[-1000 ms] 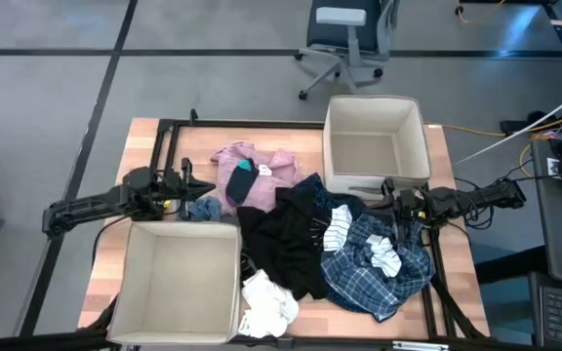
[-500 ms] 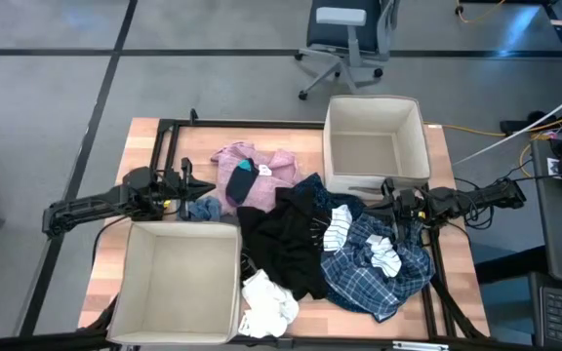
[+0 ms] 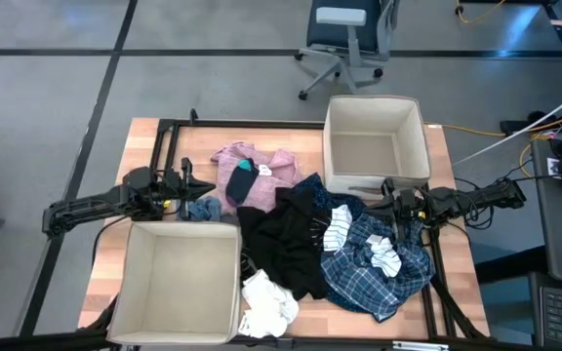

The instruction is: Sort clothes

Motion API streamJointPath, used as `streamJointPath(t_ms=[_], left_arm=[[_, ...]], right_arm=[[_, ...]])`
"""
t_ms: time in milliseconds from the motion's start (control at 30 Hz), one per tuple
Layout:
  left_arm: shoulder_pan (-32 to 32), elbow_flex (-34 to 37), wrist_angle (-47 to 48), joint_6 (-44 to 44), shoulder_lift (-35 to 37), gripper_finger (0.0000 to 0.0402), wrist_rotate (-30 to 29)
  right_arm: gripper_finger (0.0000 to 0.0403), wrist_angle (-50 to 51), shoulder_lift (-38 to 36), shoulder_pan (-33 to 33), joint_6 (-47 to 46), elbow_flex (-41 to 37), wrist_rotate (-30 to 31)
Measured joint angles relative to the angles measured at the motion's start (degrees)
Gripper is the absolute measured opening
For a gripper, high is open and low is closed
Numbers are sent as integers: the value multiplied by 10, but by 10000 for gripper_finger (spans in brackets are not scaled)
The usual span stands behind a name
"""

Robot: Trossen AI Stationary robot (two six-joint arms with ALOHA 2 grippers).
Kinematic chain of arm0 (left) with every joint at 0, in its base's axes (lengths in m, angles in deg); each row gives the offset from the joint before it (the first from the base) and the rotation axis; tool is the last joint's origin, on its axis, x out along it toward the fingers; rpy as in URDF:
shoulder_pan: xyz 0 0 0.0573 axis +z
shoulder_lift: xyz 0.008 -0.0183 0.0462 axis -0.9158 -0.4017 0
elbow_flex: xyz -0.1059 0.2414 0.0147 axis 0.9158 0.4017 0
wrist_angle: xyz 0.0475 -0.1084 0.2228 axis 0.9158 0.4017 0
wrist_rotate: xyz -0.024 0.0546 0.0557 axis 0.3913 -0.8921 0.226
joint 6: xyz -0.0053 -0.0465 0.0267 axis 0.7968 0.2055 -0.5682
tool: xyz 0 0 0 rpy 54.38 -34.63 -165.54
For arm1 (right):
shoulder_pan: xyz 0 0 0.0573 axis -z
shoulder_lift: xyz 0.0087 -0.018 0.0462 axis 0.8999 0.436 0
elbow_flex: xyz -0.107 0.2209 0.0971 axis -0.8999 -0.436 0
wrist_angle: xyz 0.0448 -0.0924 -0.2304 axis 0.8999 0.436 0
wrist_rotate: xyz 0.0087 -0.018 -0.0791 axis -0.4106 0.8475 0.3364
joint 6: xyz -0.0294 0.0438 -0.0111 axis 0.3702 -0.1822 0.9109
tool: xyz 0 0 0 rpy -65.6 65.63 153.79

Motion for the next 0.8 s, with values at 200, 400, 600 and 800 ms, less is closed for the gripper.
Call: streamJointPath(t_ms=[200, 400, 600, 800], left_arm=[[0, 0, 0, -3, 0, 1, 0], [0, 0, -3, -55, 0, 1, 0], [0, 0, -7, -26, 0, 1, 0], [0, 0, -10, 59, 0, 1, 0]], right_arm=[[19, 0, 0, 0, 0, 0, 0], [19, 0, 0, 0, 0, 0, 0], [19, -1, 0, 0, 0, 0, 0], [19, -2, 0, 0, 0, 0, 2]])
